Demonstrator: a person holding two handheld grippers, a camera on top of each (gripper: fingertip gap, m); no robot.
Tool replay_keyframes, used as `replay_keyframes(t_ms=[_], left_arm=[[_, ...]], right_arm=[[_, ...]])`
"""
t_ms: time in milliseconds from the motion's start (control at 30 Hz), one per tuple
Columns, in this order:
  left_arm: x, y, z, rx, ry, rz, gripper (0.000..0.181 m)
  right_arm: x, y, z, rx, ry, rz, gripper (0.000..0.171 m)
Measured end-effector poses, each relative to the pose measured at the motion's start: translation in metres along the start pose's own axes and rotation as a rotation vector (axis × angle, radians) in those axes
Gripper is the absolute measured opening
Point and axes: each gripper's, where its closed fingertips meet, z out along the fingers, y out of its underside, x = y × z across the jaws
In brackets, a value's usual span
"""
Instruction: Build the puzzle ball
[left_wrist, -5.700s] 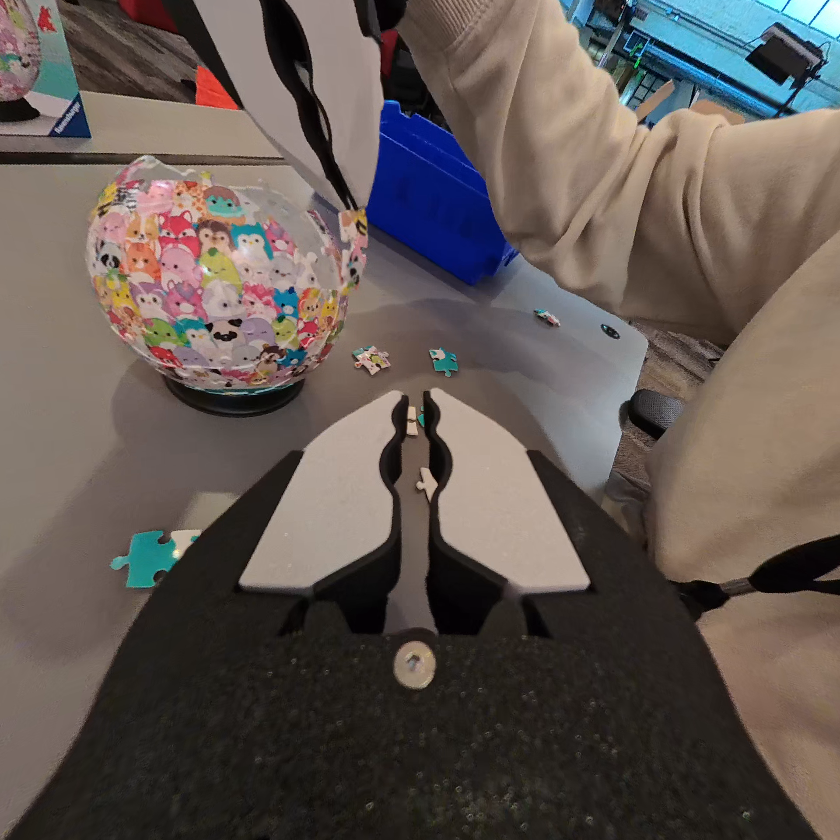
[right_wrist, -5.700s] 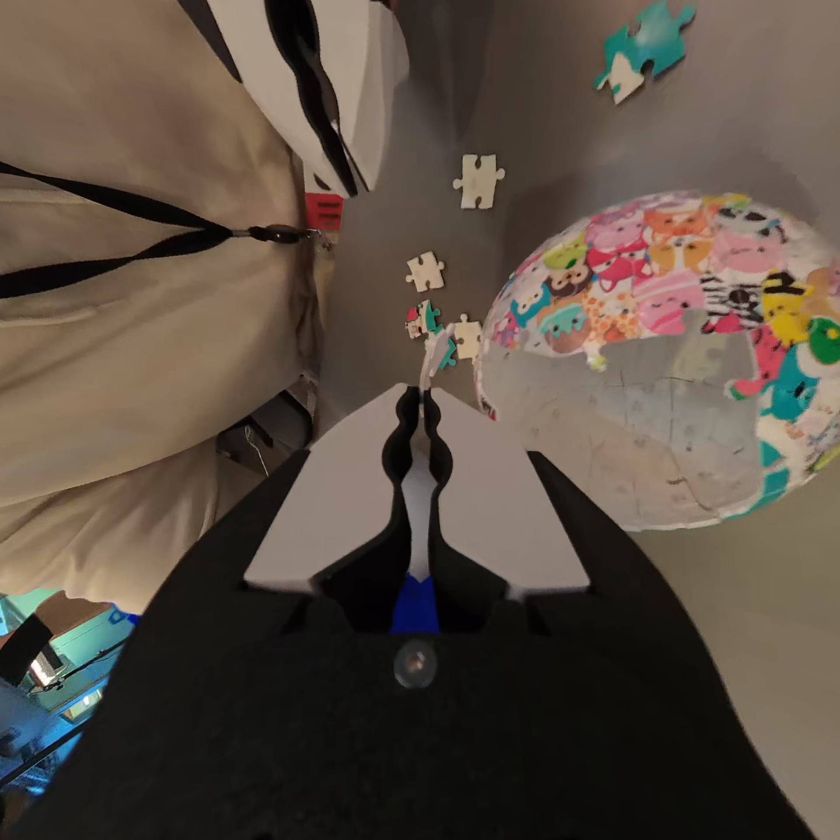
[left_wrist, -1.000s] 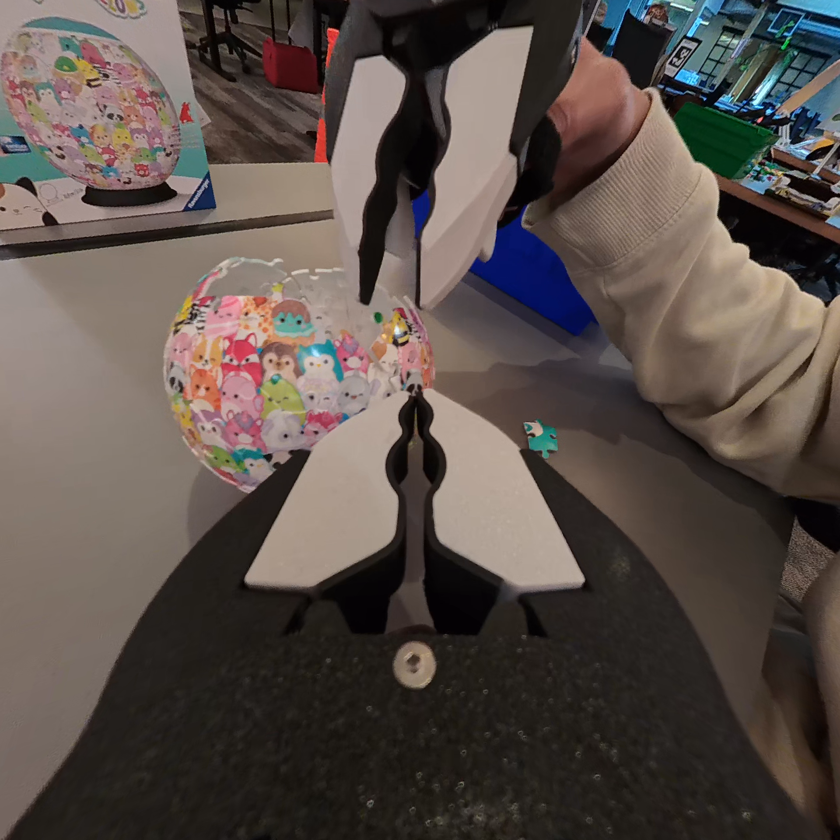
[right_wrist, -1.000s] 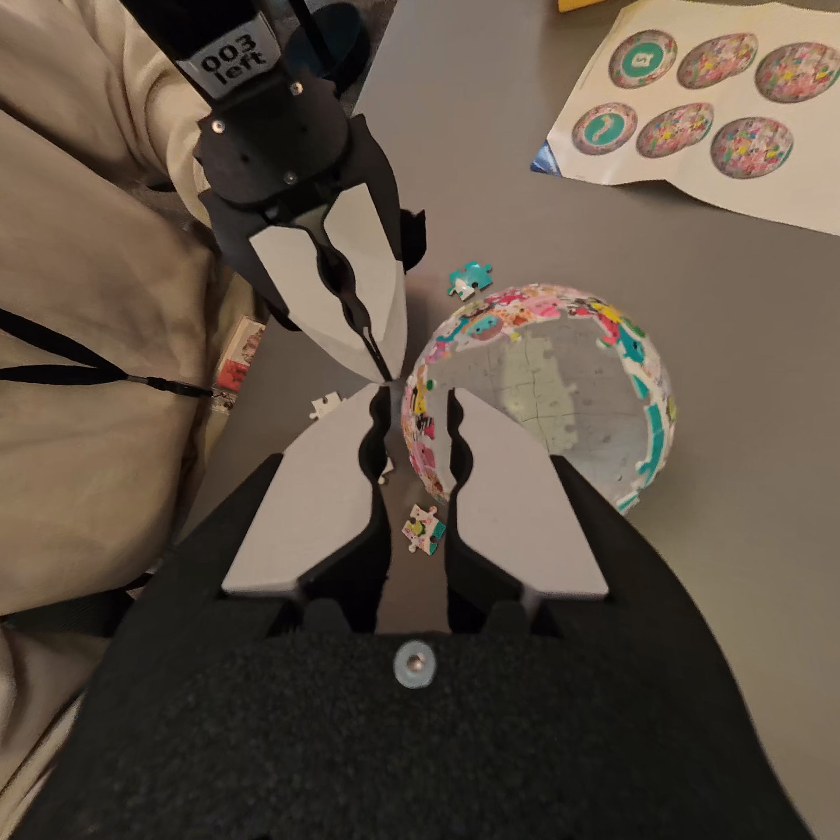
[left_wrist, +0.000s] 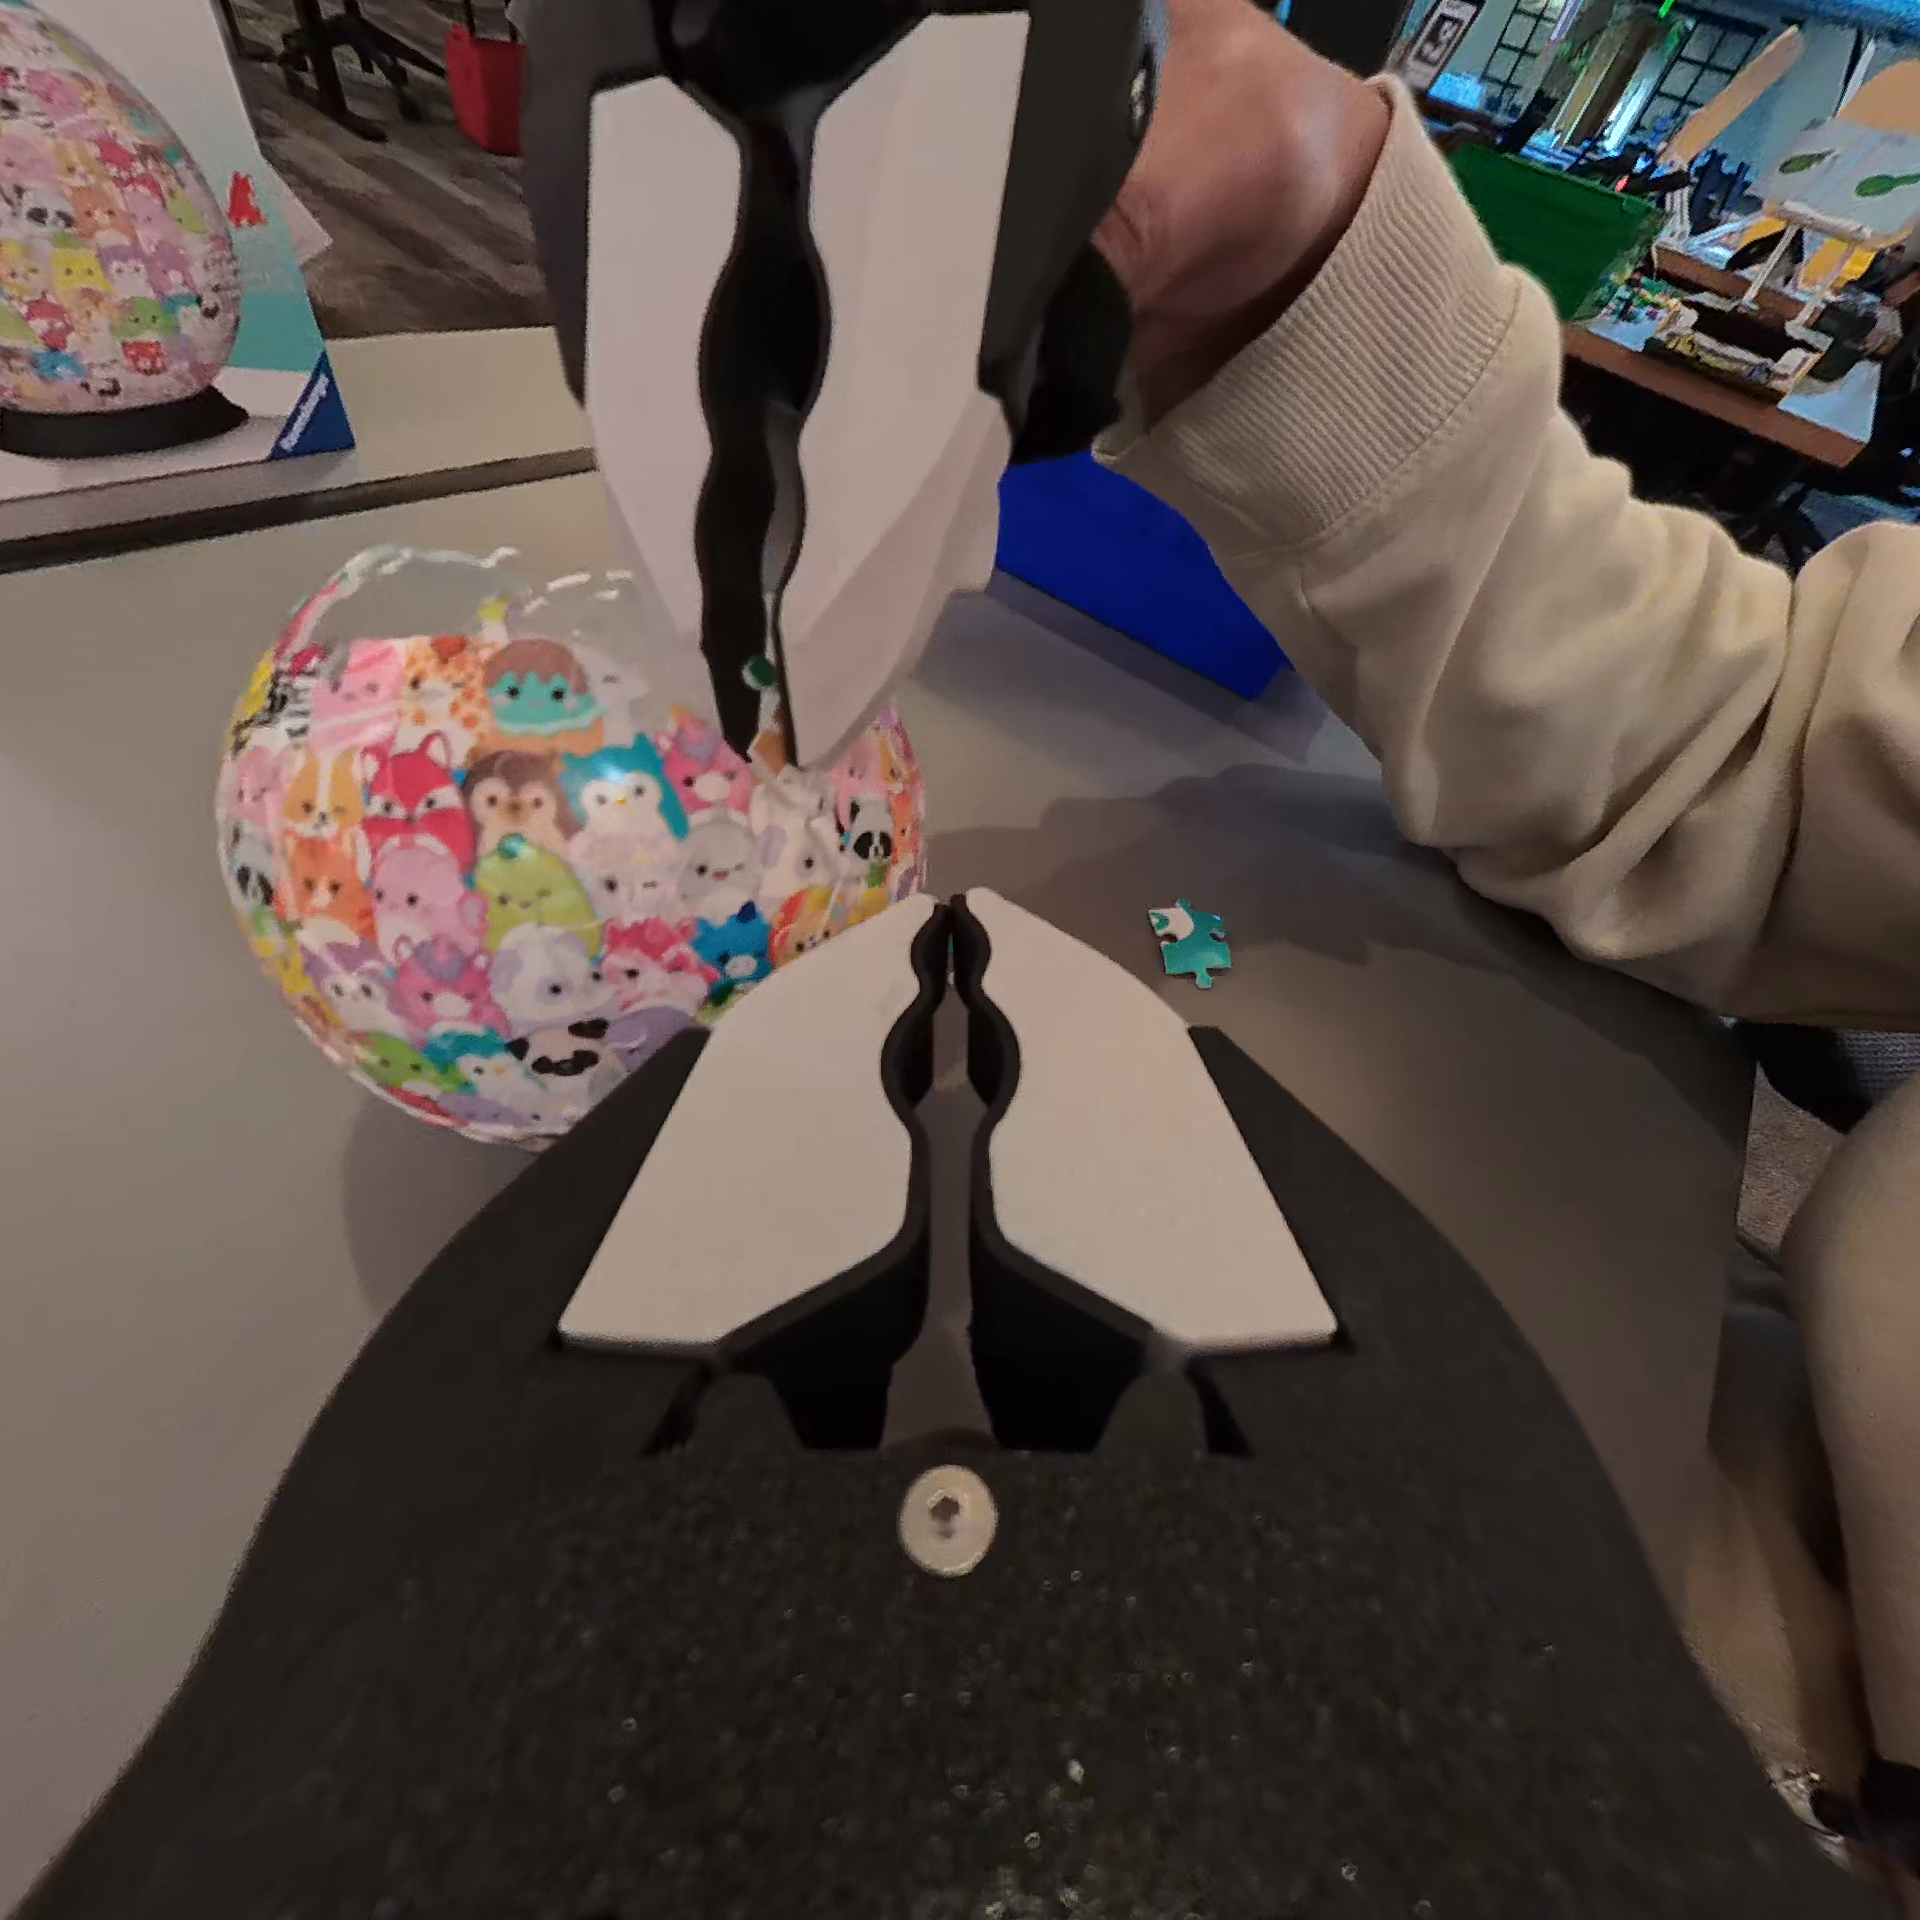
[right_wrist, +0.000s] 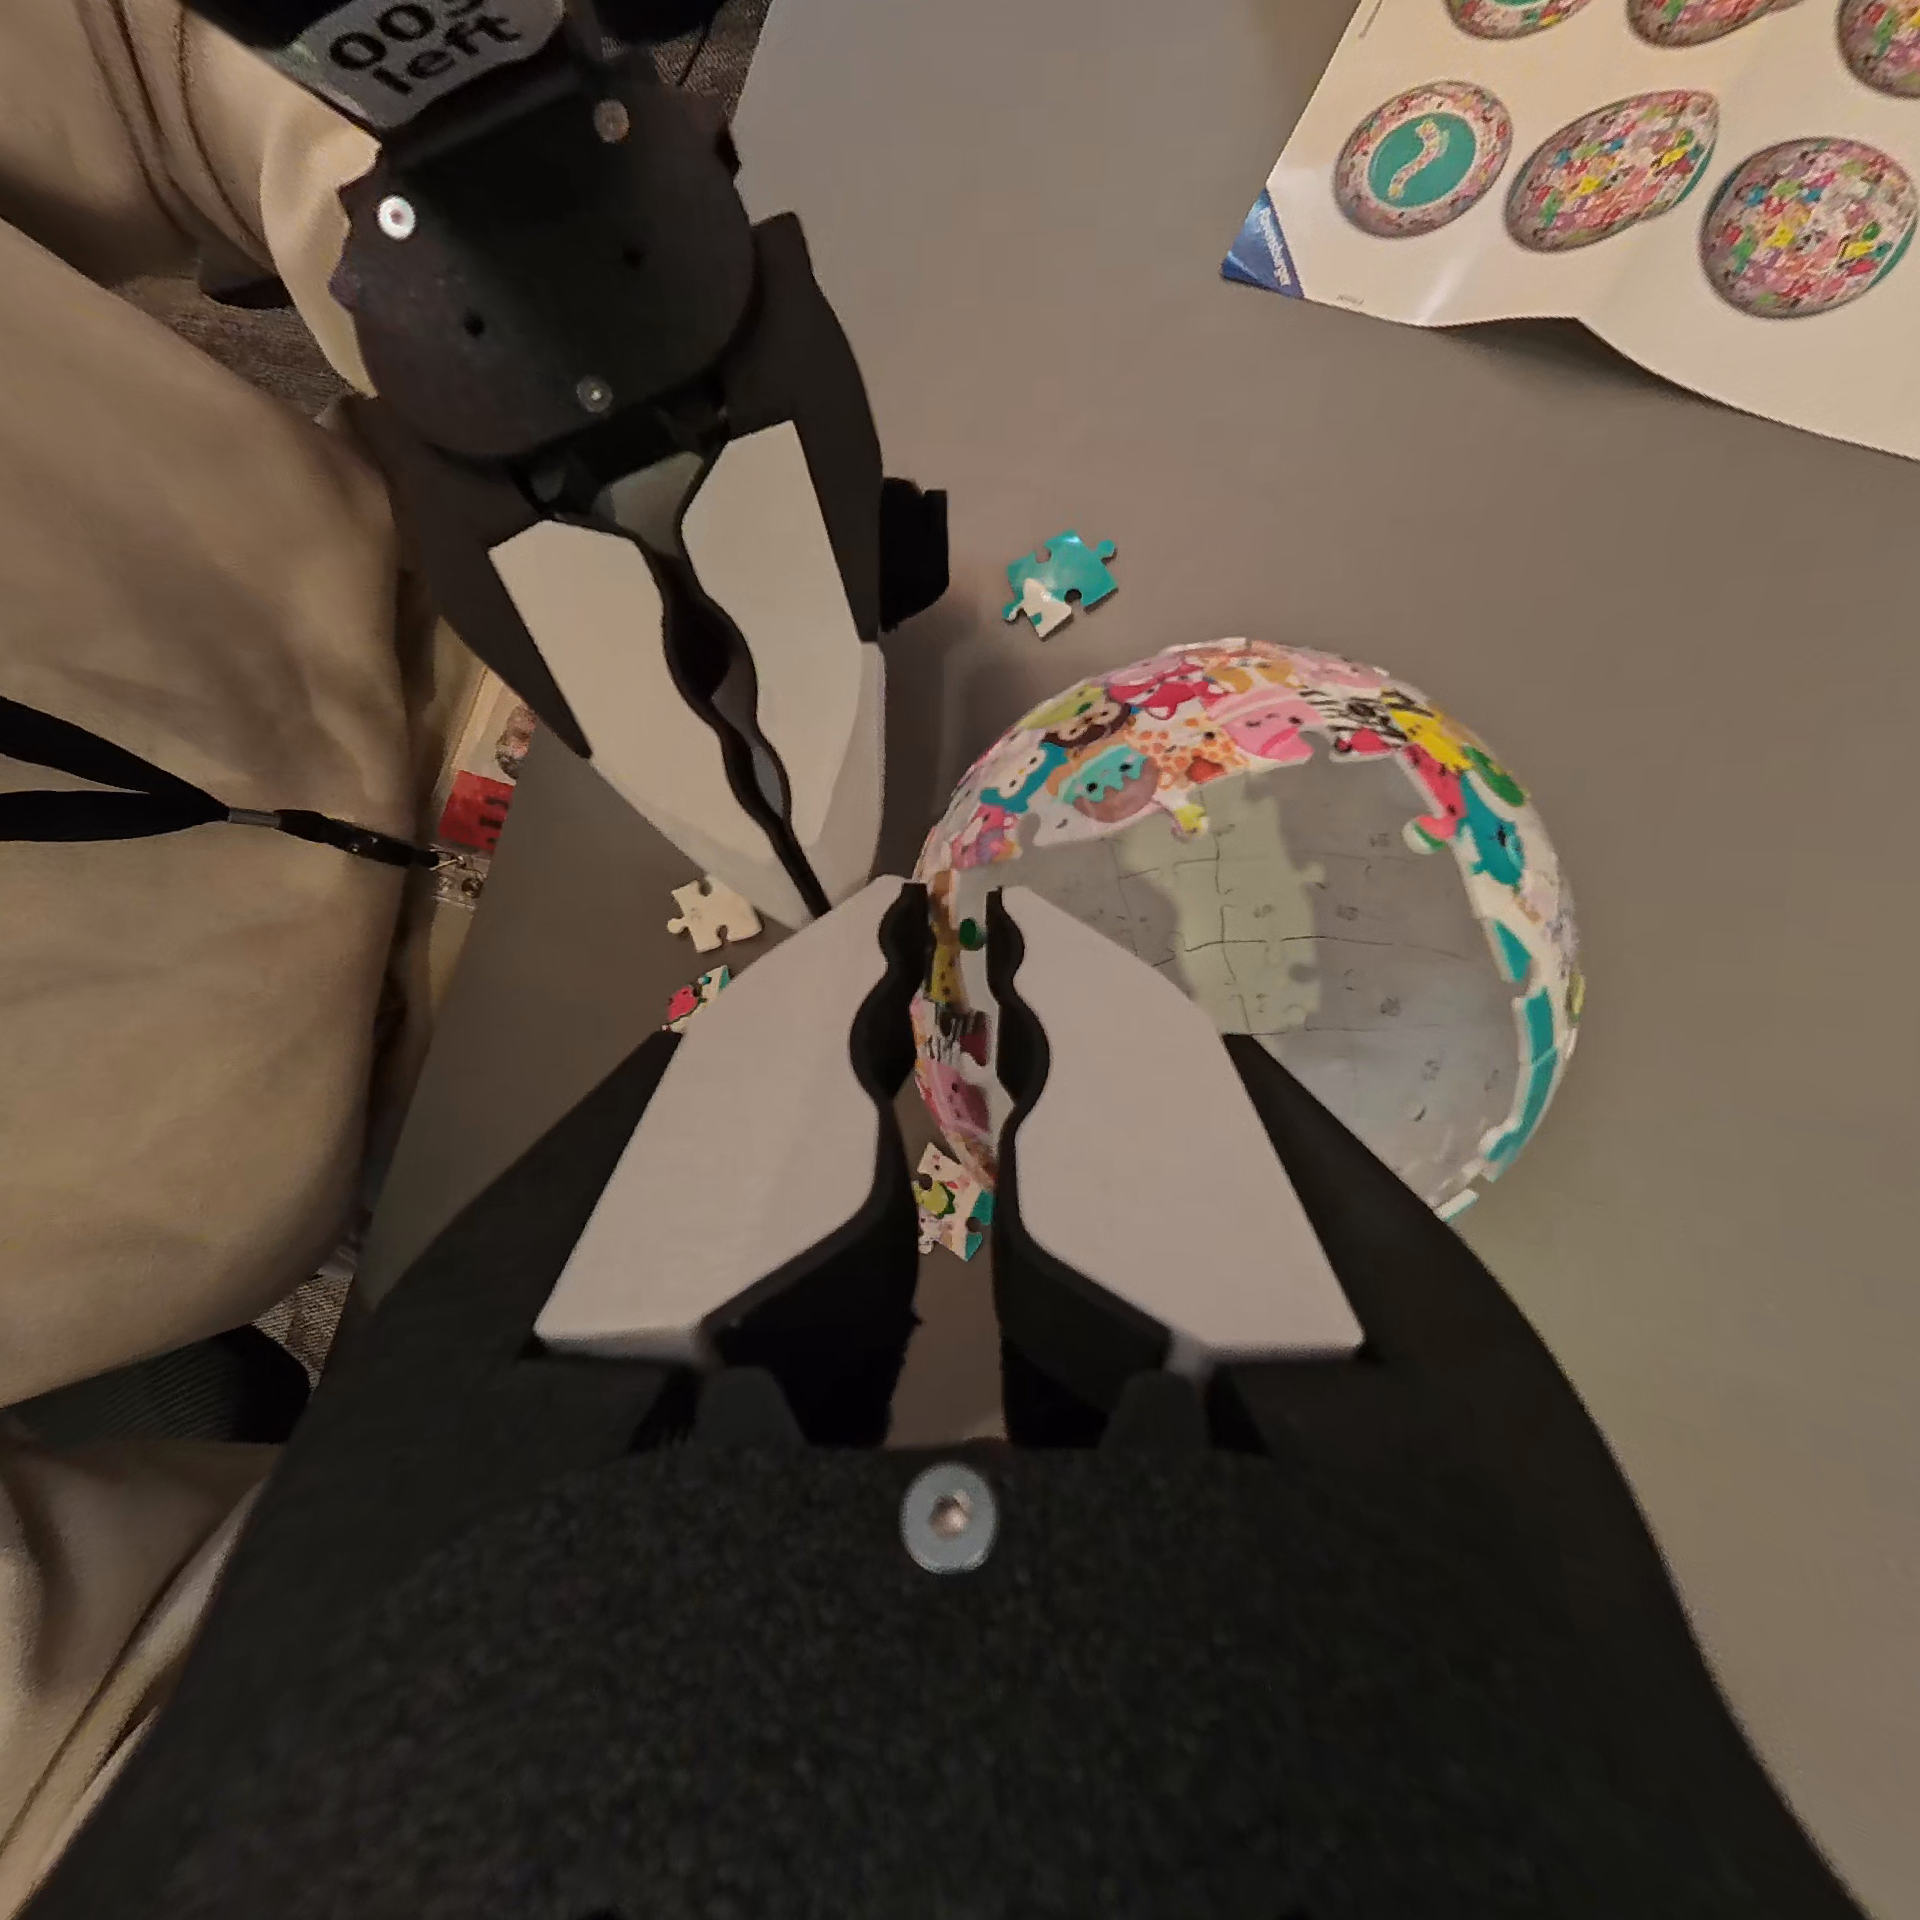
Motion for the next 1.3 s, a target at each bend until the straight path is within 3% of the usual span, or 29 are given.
replay_keyframes(t_ms=[367, 767, 1300], left_arm=[[0.001, -0.001, 0.001, -0.001, -0.004, 0.015, 0.0], [0.002, -0.006, 0.014, 0.004, -0.017, 0.015, 0.0], [-0.008, -0.009, 0.004, 0.021, -0.04, -0.003, 0.0]], right_arm=[[0.002, -0.001, 0.001, 0.026, -0.07, 0.068, 0.013], [0.0, -0.002, -0.005, 0.029, -0.027, 0.024, 0.008], [0.002, -0.002, -0.004, 0.043, -0.048, 0.026, 0.008]])
